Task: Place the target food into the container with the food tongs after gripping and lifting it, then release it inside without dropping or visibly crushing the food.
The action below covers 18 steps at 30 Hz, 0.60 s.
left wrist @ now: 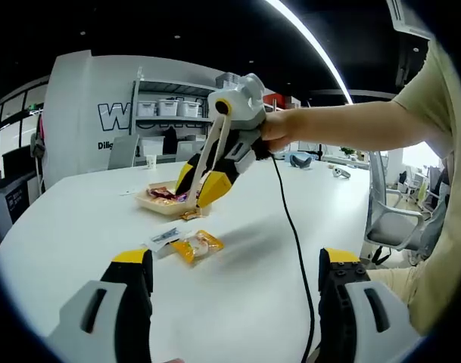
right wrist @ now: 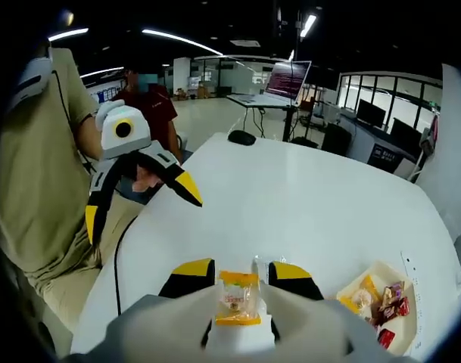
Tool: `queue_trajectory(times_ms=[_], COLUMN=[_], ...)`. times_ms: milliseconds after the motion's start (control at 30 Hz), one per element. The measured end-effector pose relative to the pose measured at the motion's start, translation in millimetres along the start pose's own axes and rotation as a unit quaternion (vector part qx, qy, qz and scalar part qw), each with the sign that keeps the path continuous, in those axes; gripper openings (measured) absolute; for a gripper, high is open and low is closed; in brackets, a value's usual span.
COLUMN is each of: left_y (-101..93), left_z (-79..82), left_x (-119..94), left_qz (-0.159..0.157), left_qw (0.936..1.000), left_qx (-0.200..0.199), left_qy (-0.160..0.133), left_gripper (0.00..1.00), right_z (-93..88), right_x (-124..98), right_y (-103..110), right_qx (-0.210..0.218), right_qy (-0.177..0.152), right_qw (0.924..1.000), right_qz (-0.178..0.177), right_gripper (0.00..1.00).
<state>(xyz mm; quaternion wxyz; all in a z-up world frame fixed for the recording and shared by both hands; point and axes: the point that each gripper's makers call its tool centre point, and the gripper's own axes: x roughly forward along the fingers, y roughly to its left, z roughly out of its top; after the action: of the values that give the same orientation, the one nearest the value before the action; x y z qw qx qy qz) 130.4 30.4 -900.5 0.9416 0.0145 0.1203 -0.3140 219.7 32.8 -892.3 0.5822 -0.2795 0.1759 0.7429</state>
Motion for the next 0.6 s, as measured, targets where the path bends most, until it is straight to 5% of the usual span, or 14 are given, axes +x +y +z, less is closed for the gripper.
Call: queue_trajectory(times_ms=[600], left_y=[1.1], left_z=[-2.4], left_x=[-2], left_qz=[0.002], left_qw=[1.0000], left_qx=[-0.004], left_qy=[0.000], left_gripper=[0.89], right_z=[-14.0], right_x=[18], right_y=[13], right_qx=[-0.009], right_qy=[0.009], right_qw=[0.9999], right_qz=[0.008], right_gripper=[0.25])
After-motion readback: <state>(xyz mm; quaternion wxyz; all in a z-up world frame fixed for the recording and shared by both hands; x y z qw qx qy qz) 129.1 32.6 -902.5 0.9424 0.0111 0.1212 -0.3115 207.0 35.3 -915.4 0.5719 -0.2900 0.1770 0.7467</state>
